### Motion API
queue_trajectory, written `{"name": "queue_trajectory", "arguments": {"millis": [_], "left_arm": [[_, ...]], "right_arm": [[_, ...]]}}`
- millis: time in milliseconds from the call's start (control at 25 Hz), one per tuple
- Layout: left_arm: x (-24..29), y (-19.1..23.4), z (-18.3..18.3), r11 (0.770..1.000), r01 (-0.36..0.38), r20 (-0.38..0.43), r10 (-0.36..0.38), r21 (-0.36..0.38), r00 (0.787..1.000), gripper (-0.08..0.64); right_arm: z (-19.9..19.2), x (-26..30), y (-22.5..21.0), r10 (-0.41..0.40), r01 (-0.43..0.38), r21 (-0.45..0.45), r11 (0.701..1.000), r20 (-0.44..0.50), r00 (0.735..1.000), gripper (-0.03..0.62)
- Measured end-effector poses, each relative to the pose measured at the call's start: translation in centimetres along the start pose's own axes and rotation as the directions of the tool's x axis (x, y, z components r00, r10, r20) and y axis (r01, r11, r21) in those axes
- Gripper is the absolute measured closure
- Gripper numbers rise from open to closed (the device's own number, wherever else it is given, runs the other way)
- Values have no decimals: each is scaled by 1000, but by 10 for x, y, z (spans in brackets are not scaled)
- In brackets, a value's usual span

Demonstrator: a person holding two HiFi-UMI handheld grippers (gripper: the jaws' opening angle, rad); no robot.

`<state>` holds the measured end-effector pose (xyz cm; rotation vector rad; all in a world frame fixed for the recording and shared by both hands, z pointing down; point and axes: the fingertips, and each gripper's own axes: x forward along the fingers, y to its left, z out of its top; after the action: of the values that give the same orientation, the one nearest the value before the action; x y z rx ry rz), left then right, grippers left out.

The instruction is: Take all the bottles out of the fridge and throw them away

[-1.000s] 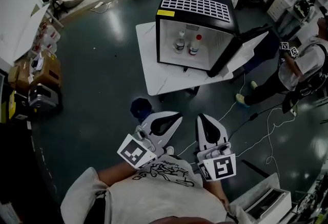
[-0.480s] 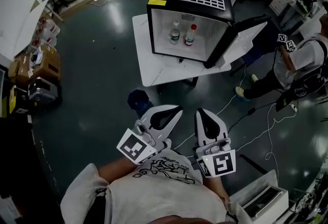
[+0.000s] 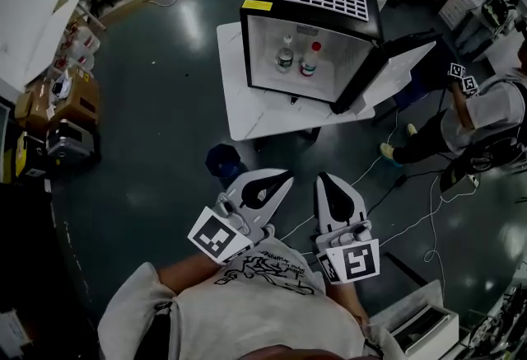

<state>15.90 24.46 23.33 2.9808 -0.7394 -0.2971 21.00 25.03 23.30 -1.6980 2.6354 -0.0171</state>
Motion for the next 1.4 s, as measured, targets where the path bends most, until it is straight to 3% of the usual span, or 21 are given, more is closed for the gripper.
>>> {"name": "queue_trajectory", "arguments": {"millis": [400,680,1080,1400], "left_arm": [[17,53,-6,1000,-12,4,12,-21,1000,555],[26,108,-10,998,-15,-7,14,-60,1000,555],[28,189,2,999,-15,15,16,-51,1000,555],[31,224,-2,996,4,-19,-6,-89,1000,555]], "right_arm": [[-8,54,-11,28,-28,16,999,-19,999,584],[-14,112,-19,28,-28,9,1000,-48,998,584],[-15,195,-13,37,-37,3,999,-76,996,584],[-18,232,-13,18,-19,-6,1000,-90,996,584]]}}
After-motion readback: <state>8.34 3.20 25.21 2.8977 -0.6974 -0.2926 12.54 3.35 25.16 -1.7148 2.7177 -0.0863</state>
